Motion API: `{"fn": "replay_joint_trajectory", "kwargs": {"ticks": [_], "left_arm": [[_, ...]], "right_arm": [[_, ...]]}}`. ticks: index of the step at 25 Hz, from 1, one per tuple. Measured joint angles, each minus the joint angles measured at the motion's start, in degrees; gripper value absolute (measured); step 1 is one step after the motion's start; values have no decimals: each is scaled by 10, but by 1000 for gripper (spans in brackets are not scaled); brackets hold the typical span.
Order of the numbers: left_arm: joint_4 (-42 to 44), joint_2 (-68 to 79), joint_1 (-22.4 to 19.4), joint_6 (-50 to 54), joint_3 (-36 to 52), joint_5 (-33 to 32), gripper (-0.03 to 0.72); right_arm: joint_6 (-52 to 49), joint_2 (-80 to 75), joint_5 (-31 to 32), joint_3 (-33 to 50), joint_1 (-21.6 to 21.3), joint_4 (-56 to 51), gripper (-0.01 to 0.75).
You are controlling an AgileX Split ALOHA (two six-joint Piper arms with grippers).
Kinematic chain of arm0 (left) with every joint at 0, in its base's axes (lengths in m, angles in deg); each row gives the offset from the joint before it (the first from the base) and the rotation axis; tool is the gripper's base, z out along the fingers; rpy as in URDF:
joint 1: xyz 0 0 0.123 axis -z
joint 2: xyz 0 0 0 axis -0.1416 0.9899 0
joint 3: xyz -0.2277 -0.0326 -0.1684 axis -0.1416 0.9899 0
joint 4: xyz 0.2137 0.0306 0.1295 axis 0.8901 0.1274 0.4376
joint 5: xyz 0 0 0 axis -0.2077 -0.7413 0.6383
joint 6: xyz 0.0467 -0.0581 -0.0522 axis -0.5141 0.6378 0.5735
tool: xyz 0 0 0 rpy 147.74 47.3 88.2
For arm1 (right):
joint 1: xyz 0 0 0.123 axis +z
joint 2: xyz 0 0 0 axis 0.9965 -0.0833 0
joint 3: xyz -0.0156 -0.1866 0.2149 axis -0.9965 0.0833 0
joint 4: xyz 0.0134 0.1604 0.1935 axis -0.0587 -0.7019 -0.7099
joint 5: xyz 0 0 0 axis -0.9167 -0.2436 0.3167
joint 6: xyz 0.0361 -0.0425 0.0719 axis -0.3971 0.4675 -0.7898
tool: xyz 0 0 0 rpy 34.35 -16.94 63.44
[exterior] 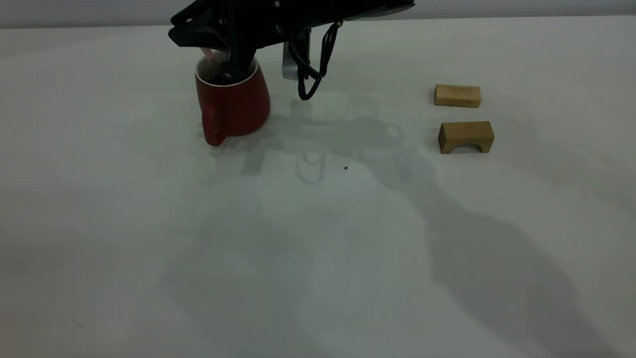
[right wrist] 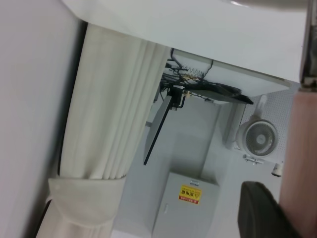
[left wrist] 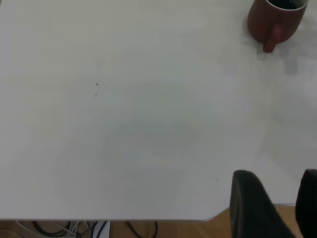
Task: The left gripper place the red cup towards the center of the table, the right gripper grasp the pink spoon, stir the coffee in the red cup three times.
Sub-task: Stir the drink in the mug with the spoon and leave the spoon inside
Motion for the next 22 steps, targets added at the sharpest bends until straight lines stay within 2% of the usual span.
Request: {"fn": "replay_joint_trajectory", "kwargs": {"ticks": [7,10,14,17,22], "left_arm": [[0,0,0,0,0,0,299],[0,0,0,0,0,0,299],[0,0,0,0,0,0,299],[0,0,0,0,0,0,299],[0,0,0,0,0,0,299]], "right_arm": [[-11,-17,5,-34,-18,42,130],[-76,-17,10,-34,-35,81,130],[-146,-17,14,-36,-30,99,130],[-118,-17,15,-37,-16,88,130],[0,-17,16,-37,-11,55,130]]}}
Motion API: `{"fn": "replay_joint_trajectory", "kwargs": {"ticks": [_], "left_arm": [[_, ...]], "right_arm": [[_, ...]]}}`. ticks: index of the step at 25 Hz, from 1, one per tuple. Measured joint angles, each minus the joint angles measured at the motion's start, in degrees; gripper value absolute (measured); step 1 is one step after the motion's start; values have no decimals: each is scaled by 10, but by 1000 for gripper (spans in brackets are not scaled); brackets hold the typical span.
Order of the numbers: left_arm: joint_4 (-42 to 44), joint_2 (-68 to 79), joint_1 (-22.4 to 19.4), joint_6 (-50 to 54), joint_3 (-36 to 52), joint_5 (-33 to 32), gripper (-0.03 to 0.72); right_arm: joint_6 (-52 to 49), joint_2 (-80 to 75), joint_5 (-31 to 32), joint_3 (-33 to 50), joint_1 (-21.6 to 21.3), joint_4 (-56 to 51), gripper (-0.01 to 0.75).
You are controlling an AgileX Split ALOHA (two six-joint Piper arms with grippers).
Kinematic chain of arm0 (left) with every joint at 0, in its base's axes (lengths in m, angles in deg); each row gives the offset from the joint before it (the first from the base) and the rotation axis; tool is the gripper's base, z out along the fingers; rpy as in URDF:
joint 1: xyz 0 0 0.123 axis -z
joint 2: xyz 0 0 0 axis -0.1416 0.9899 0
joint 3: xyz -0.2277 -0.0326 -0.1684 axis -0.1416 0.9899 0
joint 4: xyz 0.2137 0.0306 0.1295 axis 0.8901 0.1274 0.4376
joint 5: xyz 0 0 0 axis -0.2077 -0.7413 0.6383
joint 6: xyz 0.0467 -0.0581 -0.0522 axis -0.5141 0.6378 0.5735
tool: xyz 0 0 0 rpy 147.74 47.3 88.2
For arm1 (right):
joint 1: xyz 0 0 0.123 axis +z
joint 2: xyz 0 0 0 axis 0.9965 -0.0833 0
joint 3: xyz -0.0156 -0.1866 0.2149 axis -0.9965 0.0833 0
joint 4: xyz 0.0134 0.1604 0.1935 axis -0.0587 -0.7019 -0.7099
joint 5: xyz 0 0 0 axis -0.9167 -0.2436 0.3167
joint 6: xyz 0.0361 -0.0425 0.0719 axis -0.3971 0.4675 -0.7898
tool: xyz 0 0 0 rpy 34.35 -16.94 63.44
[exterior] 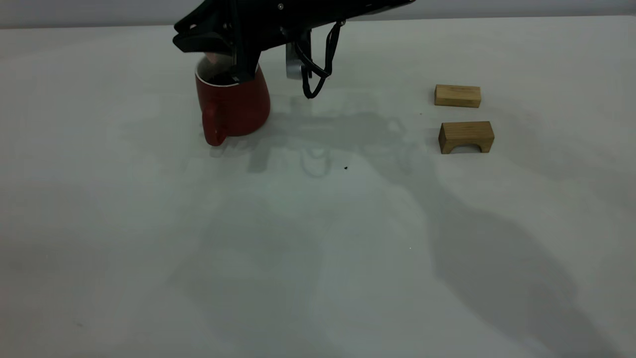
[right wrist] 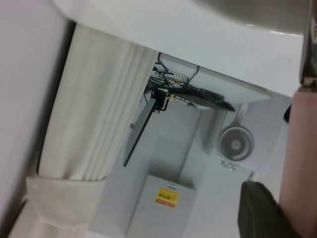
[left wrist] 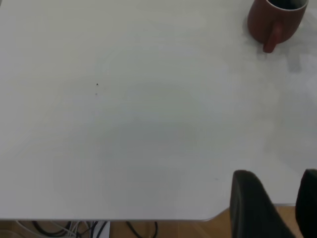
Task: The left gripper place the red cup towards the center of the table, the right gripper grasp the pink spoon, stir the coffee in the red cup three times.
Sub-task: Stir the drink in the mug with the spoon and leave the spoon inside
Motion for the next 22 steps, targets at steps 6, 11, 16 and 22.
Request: {"fn": "replay_joint_trajectory", "kwargs": {"ticks": [6,11,16,22], "left_arm": [[1,0,0,0,0,0,299],[1,0,0,0,0,0,299],[1,0,0,0,0,0,299],[1,0,0,0,0,0,299]], "right_arm": [[-25,0,24,0,-29,27,130],[-108,0,29,0,-25,45,130],[-124,0,19,0,2,15,130],[-124,-1,30,0,-13,34,130]]}}
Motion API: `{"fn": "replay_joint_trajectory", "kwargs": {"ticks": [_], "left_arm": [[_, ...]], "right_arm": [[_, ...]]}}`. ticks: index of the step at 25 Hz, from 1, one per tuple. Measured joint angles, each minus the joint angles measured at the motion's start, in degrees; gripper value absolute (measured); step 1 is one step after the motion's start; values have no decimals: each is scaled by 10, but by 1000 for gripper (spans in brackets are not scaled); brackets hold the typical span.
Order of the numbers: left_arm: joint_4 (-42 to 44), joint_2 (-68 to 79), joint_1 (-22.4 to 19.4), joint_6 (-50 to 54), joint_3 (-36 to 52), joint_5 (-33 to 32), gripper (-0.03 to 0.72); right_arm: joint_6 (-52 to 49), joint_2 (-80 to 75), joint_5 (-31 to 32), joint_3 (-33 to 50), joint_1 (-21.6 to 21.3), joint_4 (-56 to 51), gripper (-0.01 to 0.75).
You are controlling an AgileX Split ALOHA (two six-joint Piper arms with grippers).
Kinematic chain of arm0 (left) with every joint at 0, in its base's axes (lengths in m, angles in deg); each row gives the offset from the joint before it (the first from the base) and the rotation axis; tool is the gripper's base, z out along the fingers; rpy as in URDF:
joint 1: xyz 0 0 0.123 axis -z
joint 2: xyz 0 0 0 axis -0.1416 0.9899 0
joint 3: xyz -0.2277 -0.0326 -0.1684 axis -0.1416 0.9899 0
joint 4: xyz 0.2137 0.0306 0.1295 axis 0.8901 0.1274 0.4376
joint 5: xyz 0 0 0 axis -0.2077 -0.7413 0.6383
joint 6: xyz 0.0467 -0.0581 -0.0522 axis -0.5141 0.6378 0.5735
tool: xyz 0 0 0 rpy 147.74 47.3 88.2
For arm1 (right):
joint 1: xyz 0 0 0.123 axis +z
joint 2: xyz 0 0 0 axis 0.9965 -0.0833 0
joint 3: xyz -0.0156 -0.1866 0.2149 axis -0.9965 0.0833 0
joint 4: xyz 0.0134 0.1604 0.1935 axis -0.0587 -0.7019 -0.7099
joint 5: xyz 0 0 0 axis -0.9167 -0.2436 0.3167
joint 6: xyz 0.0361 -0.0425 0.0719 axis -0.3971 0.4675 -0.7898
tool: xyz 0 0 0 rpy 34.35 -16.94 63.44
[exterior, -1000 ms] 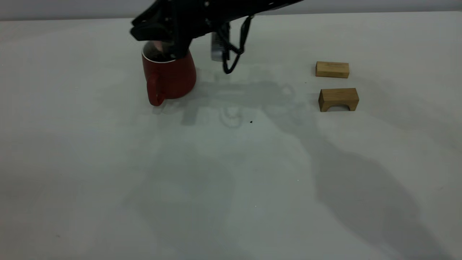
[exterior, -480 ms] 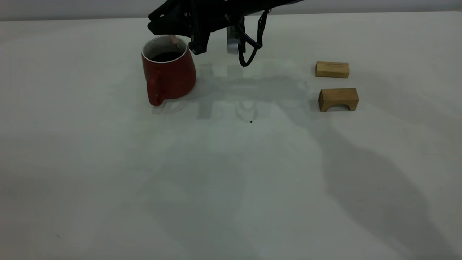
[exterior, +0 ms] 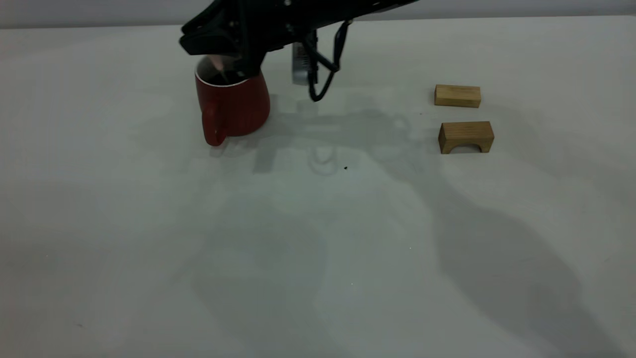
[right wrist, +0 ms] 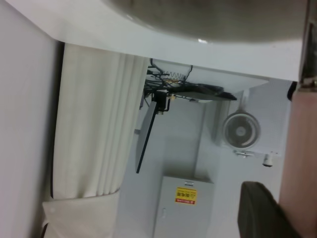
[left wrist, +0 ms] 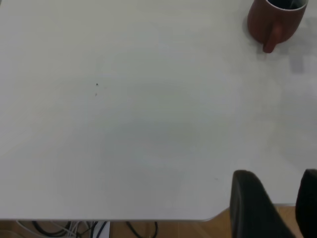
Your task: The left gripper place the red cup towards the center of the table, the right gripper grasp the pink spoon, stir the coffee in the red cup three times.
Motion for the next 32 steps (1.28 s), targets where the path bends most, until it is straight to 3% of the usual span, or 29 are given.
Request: {"fn": "replay_joint_trajectory", "kwargs": {"ticks": [5,13,16,22,25,28,32], "left_arm": [[0,0,0,0,0,0,299],[0,0,0,0,0,0,299],[0,0,0,0,0,0,299],[0,0,0,0,0,0,299],[0,0,0,0,0,0,299],[0,0,0,0,0,0,299],[0,0,0,0,0,0,299]], "right_arm": [[1,0,43,0,-11,21,130],[2,0,49,-1,-11,23,141],[2,0,55,-1,-11,31,207],[58,3,59,-1,-11,85,502],[99,28,67,-1,-11,153,602],[117,83,81,-1,-11,232,621],[120,176,105,-1,-11,354,571]]}}
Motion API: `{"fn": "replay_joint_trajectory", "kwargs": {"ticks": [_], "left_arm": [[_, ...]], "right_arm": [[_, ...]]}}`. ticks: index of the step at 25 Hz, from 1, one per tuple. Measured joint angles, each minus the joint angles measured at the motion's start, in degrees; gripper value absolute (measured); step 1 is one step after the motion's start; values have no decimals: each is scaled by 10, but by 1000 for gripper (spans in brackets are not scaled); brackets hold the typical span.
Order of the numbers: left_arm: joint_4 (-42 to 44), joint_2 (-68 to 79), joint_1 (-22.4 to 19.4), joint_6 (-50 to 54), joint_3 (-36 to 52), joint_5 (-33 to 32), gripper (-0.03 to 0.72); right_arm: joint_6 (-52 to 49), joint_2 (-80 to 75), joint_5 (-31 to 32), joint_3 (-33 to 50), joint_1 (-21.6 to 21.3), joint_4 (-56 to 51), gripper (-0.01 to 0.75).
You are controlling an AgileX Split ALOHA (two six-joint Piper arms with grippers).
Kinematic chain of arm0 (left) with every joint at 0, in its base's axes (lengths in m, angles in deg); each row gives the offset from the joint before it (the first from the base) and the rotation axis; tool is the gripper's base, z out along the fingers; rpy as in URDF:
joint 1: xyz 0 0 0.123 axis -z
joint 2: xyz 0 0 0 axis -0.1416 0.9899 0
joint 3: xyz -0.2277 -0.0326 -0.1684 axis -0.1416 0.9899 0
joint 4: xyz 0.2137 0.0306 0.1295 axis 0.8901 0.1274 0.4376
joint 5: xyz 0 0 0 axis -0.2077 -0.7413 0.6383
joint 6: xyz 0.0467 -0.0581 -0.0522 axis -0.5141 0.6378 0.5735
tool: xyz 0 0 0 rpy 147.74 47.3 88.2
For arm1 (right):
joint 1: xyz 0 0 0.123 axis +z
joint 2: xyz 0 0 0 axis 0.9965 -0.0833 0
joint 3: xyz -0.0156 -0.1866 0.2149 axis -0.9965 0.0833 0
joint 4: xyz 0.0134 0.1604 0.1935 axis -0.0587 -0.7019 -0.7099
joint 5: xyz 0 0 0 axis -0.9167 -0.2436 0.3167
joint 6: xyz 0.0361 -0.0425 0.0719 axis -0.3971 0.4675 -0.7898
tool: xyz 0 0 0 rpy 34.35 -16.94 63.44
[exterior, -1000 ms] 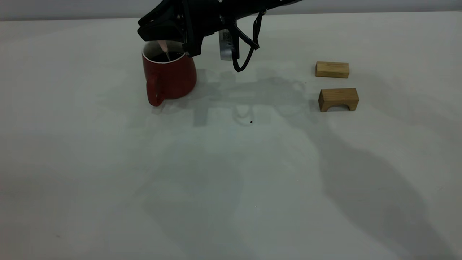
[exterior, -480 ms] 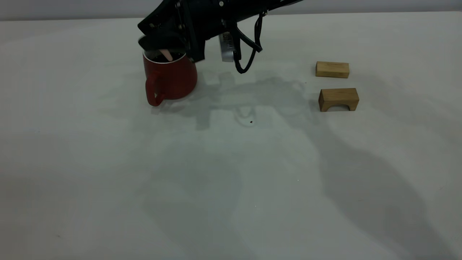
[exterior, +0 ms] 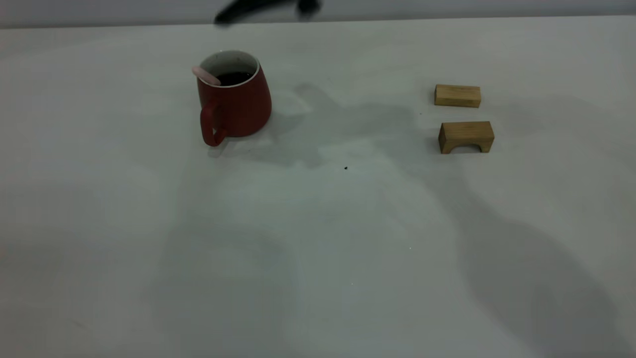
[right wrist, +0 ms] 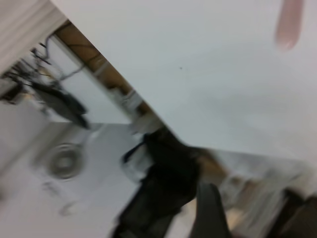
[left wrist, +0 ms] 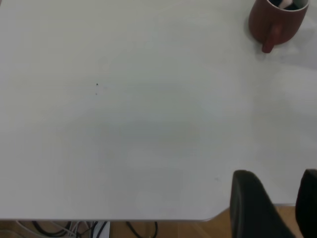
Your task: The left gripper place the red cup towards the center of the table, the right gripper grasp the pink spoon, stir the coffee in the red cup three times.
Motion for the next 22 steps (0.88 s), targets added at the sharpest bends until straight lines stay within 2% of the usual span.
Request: {"fn": "replay_joint_trajectory", "kwargs": {"ticks": [5,14,17,19,22], "left_arm": [[0,0,0,0,0,0,299],[0,0,0,0,0,0,299],[0,0,0,0,0,0,299],[0,0,0,0,0,0,299],[0,0,0,0,0,0,299]], "right_arm": [[-1,97,44,0,0,116,474],[13,233,107,0,-1,170,297],[133,276,114,1,-2,173,243],[251,307,116,13,-1,175,218],[361,373,116,66,10,182,209]]}}
